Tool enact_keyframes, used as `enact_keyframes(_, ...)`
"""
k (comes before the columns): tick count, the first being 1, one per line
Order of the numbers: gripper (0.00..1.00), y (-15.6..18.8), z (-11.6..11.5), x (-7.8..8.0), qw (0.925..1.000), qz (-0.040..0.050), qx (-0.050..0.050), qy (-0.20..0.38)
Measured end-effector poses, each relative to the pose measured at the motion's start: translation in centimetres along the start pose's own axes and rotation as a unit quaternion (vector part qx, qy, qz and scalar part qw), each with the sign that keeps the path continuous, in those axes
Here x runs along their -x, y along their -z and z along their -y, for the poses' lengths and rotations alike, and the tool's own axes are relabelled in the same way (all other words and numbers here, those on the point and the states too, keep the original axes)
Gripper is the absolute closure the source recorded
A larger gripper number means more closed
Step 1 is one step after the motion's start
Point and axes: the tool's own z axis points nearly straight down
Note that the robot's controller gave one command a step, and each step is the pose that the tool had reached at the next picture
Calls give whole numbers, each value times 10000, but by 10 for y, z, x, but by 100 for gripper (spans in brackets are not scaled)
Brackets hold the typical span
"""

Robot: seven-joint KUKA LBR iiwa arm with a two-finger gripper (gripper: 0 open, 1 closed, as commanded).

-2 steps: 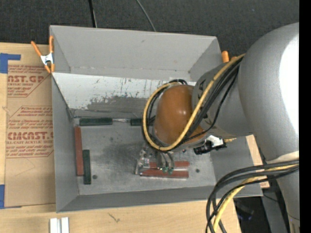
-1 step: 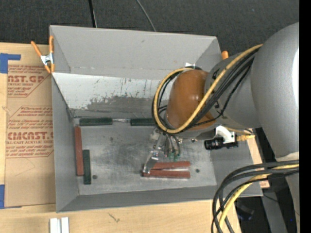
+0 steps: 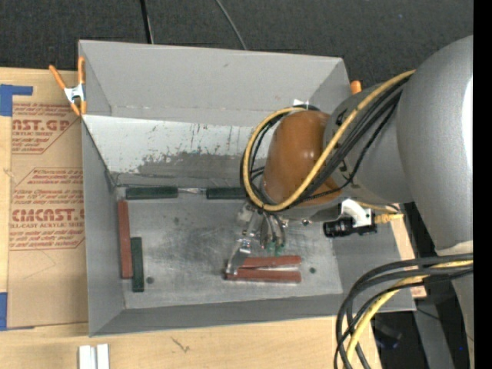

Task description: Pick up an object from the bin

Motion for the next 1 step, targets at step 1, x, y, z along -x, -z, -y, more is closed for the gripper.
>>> enact_keyframes(1, 100, -33, 48, -11, 9996, 44, 19, 266)
